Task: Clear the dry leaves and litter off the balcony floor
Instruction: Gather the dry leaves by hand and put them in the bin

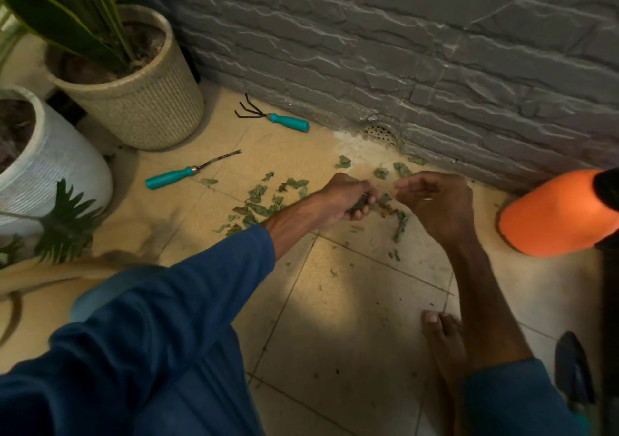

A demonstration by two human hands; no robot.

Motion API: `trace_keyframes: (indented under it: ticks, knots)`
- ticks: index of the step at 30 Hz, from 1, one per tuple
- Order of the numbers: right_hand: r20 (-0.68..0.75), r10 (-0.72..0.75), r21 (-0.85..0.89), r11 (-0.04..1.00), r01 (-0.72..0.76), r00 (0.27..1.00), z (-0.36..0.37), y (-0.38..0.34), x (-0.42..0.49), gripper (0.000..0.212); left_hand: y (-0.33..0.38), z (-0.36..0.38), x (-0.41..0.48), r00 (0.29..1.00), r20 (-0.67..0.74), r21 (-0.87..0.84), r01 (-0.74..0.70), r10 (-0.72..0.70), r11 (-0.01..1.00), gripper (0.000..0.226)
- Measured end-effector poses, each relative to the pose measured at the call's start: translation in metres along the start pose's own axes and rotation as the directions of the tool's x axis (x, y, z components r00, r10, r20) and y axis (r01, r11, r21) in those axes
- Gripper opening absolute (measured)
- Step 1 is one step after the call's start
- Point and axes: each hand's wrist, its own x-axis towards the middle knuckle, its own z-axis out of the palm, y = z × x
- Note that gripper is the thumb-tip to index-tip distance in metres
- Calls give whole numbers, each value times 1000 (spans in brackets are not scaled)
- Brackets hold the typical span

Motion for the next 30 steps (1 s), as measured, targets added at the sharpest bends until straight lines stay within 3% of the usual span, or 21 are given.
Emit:
trace_keyframes:
  ticks: [4, 6, 8, 11, 14, 18, 20, 24, 27, 30]
  knots:
    - [-39, 189, -229, 954, -193, 981, -1, 66, -20, 7, -8, -6, 9, 998, -64, 63, -27, 31, 998, 29]
    - [-45, 395, -222, 892, -395, 918, 14, 85, -34, 9, -11, -5, 13, 997, -71, 82, -30, 36, 996, 30]
    - [-58, 505, -208, 838, -505, 861, 36, 96, -48, 19, -13, -3, 14, 997, -61, 112, -39, 46, 993, 29]
    - [-99, 491, -259, 827, -499, 866, 61, 110, -59, 25, -17, 1, 15, 998, -35, 120, -45, 49, 992, 30]
    - [-92, 407, -407, 817, -408, 909, 73, 117, -56, 14, -19, 3, 17, 999, -26, 113, -37, 41, 993, 31]
    - [-57, 357, -454, 822, -343, 932, 76, 119, -54, 8, -19, 6, 20, 999, -13, 134, -33, 35, 990, 30]
    - [-48, 374, -395, 845, -361, 926, 70, 123, -51, 8, -18, 8, 21, 999, -6, 139, -33, 35, 990, 29]
    - [-123, 394, -115, 906, -407, 911, 42, 126, -40, 6, -15, 10, 23, 999, 12, 136, -41, 40, 990, 28]
    - [-118, 517, 149, 853, -500, 848, 31, 128, -23, 10, -14, 10, 22, 999, 24, 127, -46, 43, 991, 29]
    - [-110, 545, 166, 835, -525, 831, 38, 123, -6, 8, -14, 9, 21, 999, 25, 130, -39, 36, 991, 30]
